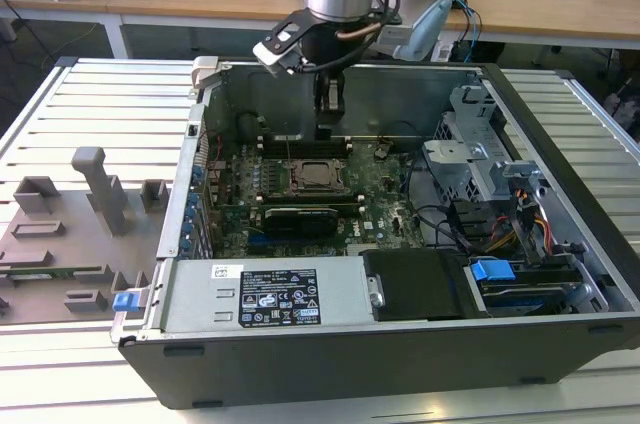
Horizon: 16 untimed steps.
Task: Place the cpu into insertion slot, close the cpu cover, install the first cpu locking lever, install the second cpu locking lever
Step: 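Close the cpu cover, then install the first cpu locking lever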
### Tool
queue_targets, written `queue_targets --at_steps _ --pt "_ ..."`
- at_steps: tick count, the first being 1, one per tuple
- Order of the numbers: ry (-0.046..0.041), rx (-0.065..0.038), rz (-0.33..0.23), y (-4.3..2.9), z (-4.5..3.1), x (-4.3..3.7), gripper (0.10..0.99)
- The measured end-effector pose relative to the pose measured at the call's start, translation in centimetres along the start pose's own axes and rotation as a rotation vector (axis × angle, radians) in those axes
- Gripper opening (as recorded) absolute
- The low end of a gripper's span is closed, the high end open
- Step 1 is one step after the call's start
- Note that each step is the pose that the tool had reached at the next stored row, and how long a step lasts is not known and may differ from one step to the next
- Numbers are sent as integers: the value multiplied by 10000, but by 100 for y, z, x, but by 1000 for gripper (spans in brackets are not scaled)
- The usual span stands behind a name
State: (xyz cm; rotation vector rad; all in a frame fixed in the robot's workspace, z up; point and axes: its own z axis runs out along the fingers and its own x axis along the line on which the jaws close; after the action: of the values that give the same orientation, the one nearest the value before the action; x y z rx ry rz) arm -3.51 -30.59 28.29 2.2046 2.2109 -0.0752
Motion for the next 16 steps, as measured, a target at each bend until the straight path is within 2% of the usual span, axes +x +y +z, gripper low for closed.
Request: queue_targets --at_steps 2,3,16 --pt "-1 1 0 -2 -76 -4 106" --pt "0 0 0 -2 -85 -4 106" --pt "0 0 0 -2 -94 -4 106"
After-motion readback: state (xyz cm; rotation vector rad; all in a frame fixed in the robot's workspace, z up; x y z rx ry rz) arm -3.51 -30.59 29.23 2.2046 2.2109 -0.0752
